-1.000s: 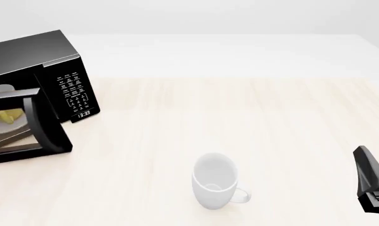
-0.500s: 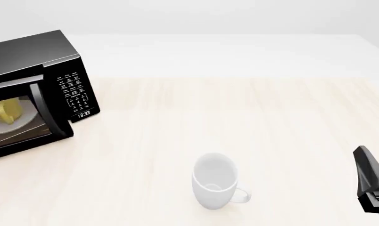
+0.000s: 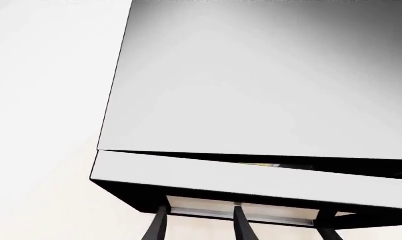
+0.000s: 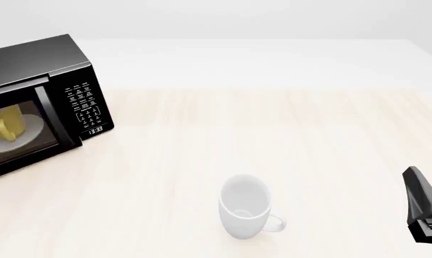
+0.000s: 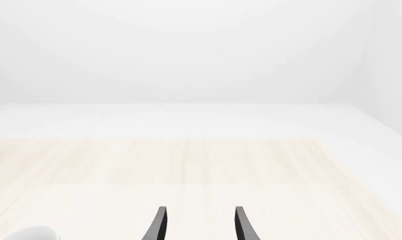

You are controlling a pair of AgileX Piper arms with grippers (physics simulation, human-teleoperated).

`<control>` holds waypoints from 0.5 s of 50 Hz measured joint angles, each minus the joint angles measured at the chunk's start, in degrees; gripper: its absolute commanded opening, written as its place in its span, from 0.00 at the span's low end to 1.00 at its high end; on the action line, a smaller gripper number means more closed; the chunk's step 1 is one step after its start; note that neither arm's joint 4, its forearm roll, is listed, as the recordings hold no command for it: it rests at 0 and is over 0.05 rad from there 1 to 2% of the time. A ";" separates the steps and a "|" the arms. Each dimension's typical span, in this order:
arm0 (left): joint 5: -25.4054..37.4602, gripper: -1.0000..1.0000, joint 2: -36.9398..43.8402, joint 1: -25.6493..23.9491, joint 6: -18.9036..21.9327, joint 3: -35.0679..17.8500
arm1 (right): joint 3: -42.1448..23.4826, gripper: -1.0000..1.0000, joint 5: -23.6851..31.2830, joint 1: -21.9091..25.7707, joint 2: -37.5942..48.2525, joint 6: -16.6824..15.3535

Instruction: Put the yellow and white mug in the microwave and close it.

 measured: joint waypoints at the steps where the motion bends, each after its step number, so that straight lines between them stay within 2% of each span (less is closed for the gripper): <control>1: 0.00 1.00 0.07 -0.03 0.00 -0.08 | 0.00 1.00 0.00 0.00 0.00 0.00; 15: 0.24 1.00 1.23 -0.56 -0.46 -1.52 | 0.00 1.00 0.00 0.00 0.00 0.00; 25: 2.76 1.00 1.30 -0.67 -2.56 -2.83 | 0.00 1.00 0.00 0.00 0.00 0.00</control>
